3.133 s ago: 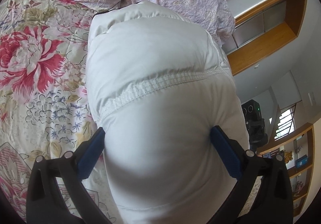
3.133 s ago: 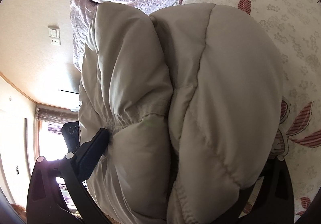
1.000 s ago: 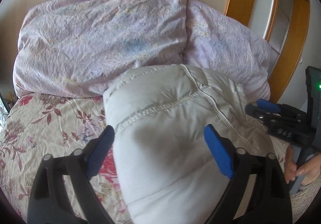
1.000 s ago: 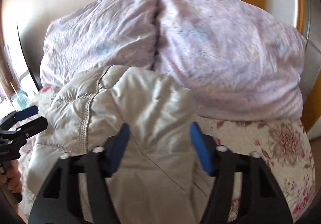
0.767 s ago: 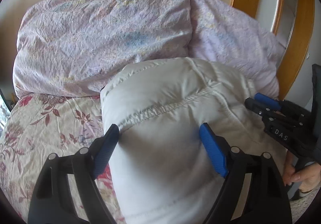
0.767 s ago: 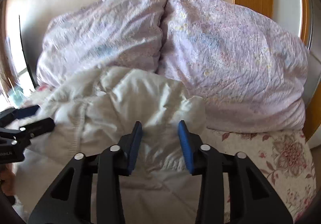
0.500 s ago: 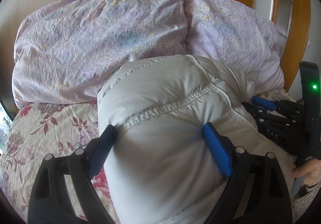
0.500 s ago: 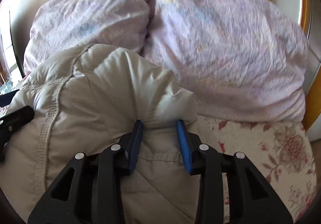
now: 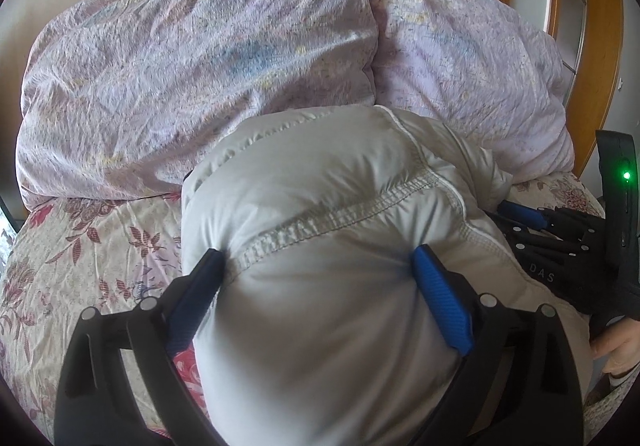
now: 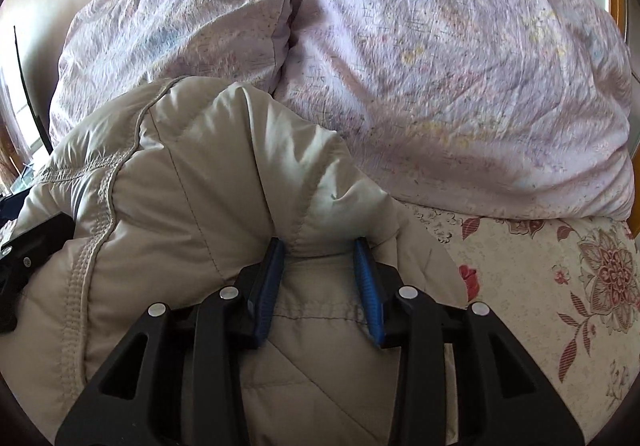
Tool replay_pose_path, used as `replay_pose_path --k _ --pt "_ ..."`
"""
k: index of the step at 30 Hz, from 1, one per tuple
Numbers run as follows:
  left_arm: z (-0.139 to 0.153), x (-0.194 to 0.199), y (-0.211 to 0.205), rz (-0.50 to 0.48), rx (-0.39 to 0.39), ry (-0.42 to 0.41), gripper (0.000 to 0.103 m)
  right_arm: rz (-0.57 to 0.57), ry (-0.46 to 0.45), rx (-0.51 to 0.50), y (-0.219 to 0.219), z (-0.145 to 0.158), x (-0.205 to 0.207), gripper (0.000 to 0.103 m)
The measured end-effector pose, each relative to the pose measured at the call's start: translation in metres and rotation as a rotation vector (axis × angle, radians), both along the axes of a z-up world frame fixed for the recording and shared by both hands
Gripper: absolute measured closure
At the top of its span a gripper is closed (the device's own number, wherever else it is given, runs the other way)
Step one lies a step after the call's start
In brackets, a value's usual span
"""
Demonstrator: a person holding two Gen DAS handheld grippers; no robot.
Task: Fold large clothes
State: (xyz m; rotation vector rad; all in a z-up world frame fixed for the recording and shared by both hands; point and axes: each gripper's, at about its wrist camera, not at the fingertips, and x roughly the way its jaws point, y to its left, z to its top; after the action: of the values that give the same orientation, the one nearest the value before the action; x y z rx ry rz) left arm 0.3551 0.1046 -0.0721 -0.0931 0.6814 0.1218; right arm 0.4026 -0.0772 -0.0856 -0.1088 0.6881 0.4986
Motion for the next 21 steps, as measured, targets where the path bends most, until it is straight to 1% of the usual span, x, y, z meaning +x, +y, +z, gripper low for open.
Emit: replay_pose_path --k 6,21 --pt "-0.0027 0.0028 0.0016 0.002 -0.003 -0.005 0.007 -0.005 -0.001 0.011 0.002 -0.0027 0.004 0.065" --pt "-0.0053 0.0028 0.0016 0.004 0.001 -0.019 0.007 -0.013 -0.008 0.044 -0.0046 -0.0076 -0.001 0.065"
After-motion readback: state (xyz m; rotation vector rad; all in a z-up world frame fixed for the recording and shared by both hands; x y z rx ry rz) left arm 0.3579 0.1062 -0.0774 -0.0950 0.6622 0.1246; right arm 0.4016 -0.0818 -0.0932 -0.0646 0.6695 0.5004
